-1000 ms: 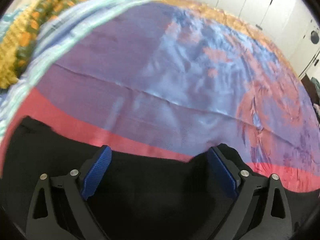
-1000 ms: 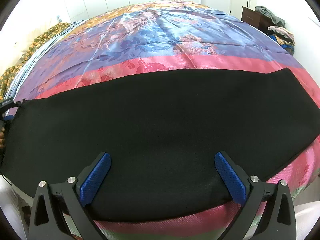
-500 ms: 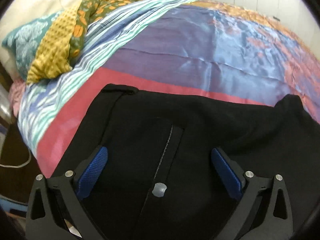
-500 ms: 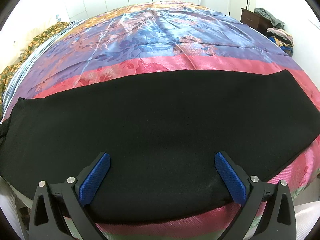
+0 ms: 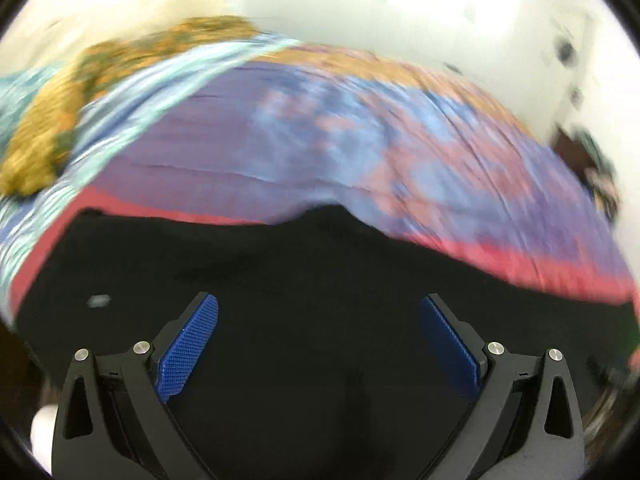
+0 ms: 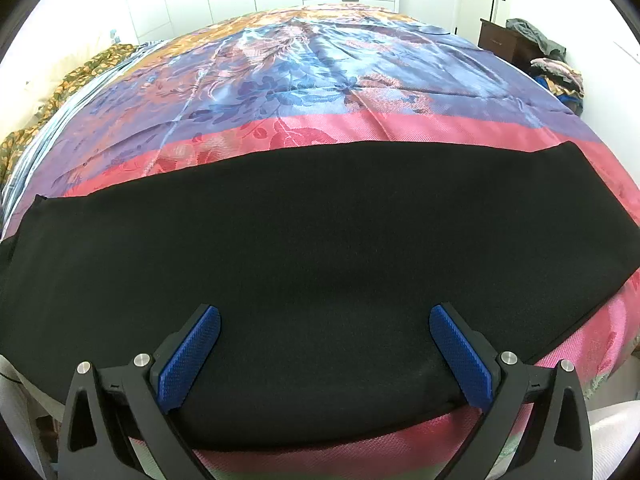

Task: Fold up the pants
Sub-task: 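Grasp the trouser leg end with the right tool and lift it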

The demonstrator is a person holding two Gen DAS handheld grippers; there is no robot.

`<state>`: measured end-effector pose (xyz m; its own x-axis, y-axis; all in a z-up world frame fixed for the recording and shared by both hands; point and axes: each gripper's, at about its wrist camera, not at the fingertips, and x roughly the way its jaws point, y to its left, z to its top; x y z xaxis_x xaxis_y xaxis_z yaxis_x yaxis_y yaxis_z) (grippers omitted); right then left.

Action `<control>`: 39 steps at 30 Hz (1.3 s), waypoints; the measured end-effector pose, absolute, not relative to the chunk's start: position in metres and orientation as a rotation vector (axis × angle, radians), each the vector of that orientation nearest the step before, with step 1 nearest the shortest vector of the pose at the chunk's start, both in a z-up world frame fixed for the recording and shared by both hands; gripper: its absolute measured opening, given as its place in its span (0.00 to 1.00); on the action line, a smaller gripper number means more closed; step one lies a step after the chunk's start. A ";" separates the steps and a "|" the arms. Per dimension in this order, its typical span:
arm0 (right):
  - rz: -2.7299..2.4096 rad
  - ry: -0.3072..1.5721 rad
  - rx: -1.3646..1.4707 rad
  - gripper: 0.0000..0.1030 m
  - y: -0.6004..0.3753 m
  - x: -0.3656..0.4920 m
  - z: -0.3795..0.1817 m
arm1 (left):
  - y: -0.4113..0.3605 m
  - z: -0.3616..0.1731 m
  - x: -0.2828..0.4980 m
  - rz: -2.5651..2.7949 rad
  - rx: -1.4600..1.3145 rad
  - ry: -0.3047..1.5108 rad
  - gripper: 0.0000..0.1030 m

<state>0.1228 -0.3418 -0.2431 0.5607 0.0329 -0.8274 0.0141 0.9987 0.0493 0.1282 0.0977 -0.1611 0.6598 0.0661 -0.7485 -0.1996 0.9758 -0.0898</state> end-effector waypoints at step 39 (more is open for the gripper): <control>-0.013 0.686 1.248 0.98 -0.649 0.080 -0.198 | 0.084 -0.223 0.137 0.143 -0.107 1.000 1.00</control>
